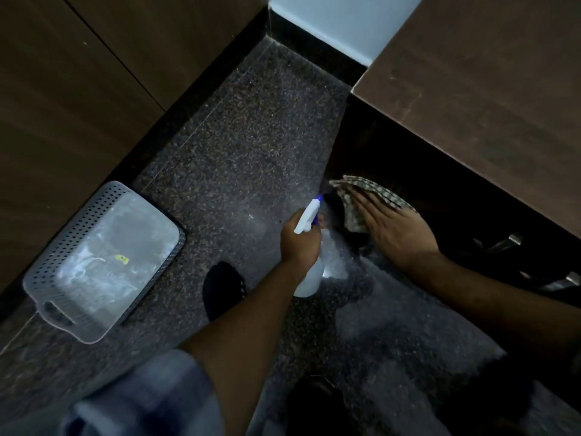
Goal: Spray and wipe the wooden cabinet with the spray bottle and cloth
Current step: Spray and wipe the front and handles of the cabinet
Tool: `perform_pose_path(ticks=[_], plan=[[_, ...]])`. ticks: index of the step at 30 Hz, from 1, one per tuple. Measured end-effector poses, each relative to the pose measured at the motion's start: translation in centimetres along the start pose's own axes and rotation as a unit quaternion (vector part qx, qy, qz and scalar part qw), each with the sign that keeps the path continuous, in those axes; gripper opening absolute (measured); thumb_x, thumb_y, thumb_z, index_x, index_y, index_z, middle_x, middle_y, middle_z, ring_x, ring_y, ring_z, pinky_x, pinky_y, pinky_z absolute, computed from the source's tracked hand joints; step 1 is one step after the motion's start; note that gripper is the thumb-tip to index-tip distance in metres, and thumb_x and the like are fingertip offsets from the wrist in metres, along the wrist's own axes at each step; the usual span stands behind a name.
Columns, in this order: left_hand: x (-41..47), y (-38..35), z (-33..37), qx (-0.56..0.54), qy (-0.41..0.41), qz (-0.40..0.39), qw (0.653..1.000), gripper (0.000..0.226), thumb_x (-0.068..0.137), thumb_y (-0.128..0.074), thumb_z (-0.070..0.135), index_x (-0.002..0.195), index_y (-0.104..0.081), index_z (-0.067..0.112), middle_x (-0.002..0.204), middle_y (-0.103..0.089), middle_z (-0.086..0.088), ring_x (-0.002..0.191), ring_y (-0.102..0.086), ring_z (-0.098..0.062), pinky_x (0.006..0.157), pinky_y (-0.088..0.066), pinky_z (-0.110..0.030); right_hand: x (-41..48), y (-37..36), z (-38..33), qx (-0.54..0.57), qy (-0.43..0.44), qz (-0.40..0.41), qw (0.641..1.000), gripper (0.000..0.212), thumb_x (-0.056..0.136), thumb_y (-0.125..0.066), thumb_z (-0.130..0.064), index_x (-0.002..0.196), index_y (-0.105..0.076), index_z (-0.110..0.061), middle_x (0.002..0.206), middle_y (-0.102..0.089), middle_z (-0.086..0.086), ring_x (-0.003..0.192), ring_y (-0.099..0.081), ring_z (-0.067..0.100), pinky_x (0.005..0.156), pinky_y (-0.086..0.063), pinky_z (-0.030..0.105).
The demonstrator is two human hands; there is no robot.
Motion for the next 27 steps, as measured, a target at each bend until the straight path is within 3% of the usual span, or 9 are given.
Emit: perform_pose_path(ticks=[1,3,5,8,14,19,21,24,27], plan=[[0.0,-0.1,0.0,-0.004,0.008,0.001,1.000,0.039,0.093,-0.053,-0.008,0.086,-0.065,0.029,0.075,-0.058,-0.009,0.059,-0.048,-0.017,0.061,-0.041,-0.028,-0.4,-0.4,0.0,-0.010,-0.003,0.022,1.000,0.060,0.105,-0.016,-0.007,0.157,0.014,0.002,0.166,0.016,0.015,0.156,0.002,0.025,0.123,0.005,0.037],[0.1,-0.1,0.0,-0.009,0.011,-0.003,1.000,0.029,0.093,-0.054,-0.008,0.096,-0.070,0.016,0.081,-0.057,-0.015,0.064,-0.049,-0.022,0.064,-0.041,-0.033,-1.0,-1.0,0.4,0.008,-0.026,0.066,0.997,0.060,0.102,-0.014,-0.006,0.159,0.001,0.001,0.168,0.007,0.013,0.156,-0.007,0.023,0.123,0.000,0.035],[0.0,0.0,-0.3,-0.010,0.007,0.002,1.000,0.024,0.093,-0.056,-0.009,0.105,-0.068,0.008,0.084,-0.058,-0.021,0.069,-0.051,-0.027,0.066,-0.043,-0.039,0.0,-1.0,0.3,0.022,-0.039,0.078,0.996,0.061,0.103,-0.029,-0.007,0.159,-0.007,0.001,0.168,-0.001,0.013,0.156,-0.012,0.022,0.124,-0.002,0.035],[-0.4,-0.4,-0.9,-0.004,0.003,0.008,1.000,0.019,0.092,-0.057,-0.009,0.101,-0.067,0.004,0.090,-0.063,-0.028,0.077,-0.055,-0.029,0.070,-0.050,-0.046,4.5,-0.4,-1.0,0.016,-0.022,0.061,0.998,0.062,0.104,-0.026,-0.014,0.160,-0.005,0.001,0.168,-0.002,0.014,0.156,-0.009,0.023,0.125,-0.003,0.036],[-1.4,-0.6,-1.0,-0.041,0.003,-0.009,0.999,0.049,0.093,-0.056,-0.011,0.093,-0.062,0.038,0.095,-0.064,-0.010,0.079,-0.060,-0.020,0.072,-0.050,-0.031,4.1,-4.6,-2.5,-0.011,0.038,-0.086,0.996,0.066,0.107,-0.025,-0.022,0.158,0.009,0.004,0.167,0.013,0.016,0.156,0.008,0.027,0.127,0.002,0.038],[-0.9,-1.1,-2.4,-0.025,0.010,0.002,1.000,0.037,0.091,-0.054,-0.014,0.118,-0.068,0.006,0.089,-0.062,-0.017,0.082,-0.059,-0.030,0.078,-0.048,-0.039,7.3,-3.2,-2.3,0.036,-0.004,0.020,0.999,0.066,0.104,-0.021,-0.024,0.157,0.008,0.002,0.167,0.007,0.016,0.157,0.000,0.026,0.127,0.006,0.040],[-1.0,-1.2,-2.5,-0.024,0.016,0.010,1.000,0.037,0.091,-0.054,-0.012,0.123,-0.067,0.003,0.099,-0.068,-0.027,0.091,-0.065,-0.043,0.082,-0.052,-0.042,9.9,-2.8,-3.6,0.060,0.007,0.001,0.998,0.063,0.107,-0.022,-0.023,0.159,0.004,0.001,0.169,0.001,0.014,0.157,-0.003,0.023,0.126,0.006,0.035],[-0.7,-0.8,-1.9,-0.044,0.017,0.016,0.999,0.036,0.093,-0.057,-0.009,0.111,-0.071,0.020,0.097,-0.070,-0.014,0.084,-0.067,-0.029,0.074,-0.059,-0.031,8.3,-5.4,-3.9,0.073,0.045,-0.142,0.986,0.062,0.109,-0.028,-0.027,0.162,-0.003,-0.007,0.170,-0.001,0.009,0.157,-0.004,0.019,0.127,-0.002,0.033],[0.1,-0.7,-1.6,-0.062,0.026,-0.009,0.998,0.052,0.093,-0.053,-0.011,0.092,-0.062,0.040,0.081,-0.058,0.007,0.069,-0.056,-0.016,0.056,-0.048,-0.017,3.9,-7.1,-2.7,0.021,0.027,-0.090,0.995,0.075,0.102,-0.027,-0.035,0.159,0.006,0.000,0.167,0.014,0.017,0.156,0.008,0.027,0.126,0.001,0.041]])
Point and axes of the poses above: each hand's wrist, its own x-axis towards the middle knuckle, its own y-axis out of the back of the hand, z = x × y, the point moved 4 cm from there along x, towards the middle knuckle
